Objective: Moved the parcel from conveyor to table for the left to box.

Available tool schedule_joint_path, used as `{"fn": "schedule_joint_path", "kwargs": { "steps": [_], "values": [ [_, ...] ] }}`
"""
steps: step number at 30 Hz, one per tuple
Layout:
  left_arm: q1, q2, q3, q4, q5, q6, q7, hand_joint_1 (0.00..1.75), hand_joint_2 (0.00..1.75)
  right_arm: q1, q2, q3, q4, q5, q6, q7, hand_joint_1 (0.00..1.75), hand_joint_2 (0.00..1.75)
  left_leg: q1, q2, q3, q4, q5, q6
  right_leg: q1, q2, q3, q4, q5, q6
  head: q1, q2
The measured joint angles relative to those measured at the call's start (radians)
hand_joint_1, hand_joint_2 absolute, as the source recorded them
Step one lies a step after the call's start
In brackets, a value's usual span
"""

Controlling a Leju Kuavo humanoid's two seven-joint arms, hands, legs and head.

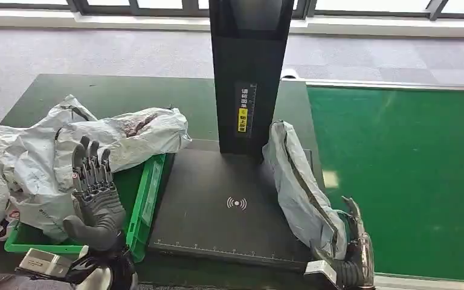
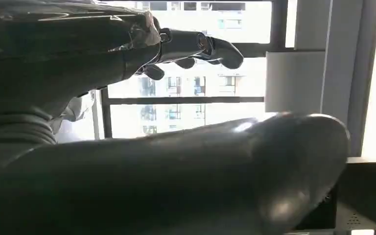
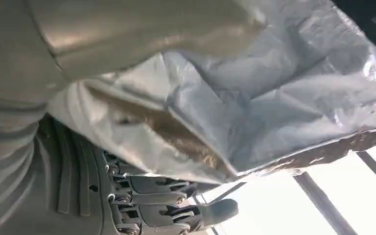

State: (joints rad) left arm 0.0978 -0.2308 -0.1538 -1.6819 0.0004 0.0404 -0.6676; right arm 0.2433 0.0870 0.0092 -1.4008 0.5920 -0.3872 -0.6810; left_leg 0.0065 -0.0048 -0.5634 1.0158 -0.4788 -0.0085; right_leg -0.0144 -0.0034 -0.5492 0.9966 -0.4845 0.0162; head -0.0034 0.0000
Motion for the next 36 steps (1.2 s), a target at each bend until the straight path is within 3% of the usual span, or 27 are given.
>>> {"fn": "schedule_joint_path", "kwargs": {
  "steps": [5, 12, 36],
  "values": [
    [-0.009, 0.0, -0.011, 0.015, 0.001, -0.007, 0.0, 0.0, 0.0, 0.002, -0.006, 0.019, -0.015, -0.119, 0.008, -0.017, 0.0, 1.75, 0.0, 0.0, 0.0, 0.0, 0.0, 0.0, 0.0, 0.0, 0.0, 0.0, 0.0, 0.0, 0.0, 0.0],
    [-0.046, -0.006, -0.028, 0.051, 0.002, -0.01, 0.0, 0.0, 0.0, -0.009, -0.046, 0.098, -0.022, -0.227, -0.075, -0.021, 0.0, 1.75, 0.0, 0.0, 0.0, 0.0, 0.0, 0.0, 0.0, 0.0, 0.001, 0.0, 0.001, 0.0, 0.0, 0.0],
    [-0.061, -0.013, -0.036, 0.073, 0.009, -0.009, 0.0, 0.0, 0.0, -0.033, -0.092, 0.182, -0.017, -0.272, -0.118, -0.02, 0.0, 1.75, 0.0, 0.0, 0.0, 0.0, 0.0, 0.0, 0.0, 0.0, 0.0, 0.0, 0.001, 0.0, 0.0, 0.0]
  ]
}}
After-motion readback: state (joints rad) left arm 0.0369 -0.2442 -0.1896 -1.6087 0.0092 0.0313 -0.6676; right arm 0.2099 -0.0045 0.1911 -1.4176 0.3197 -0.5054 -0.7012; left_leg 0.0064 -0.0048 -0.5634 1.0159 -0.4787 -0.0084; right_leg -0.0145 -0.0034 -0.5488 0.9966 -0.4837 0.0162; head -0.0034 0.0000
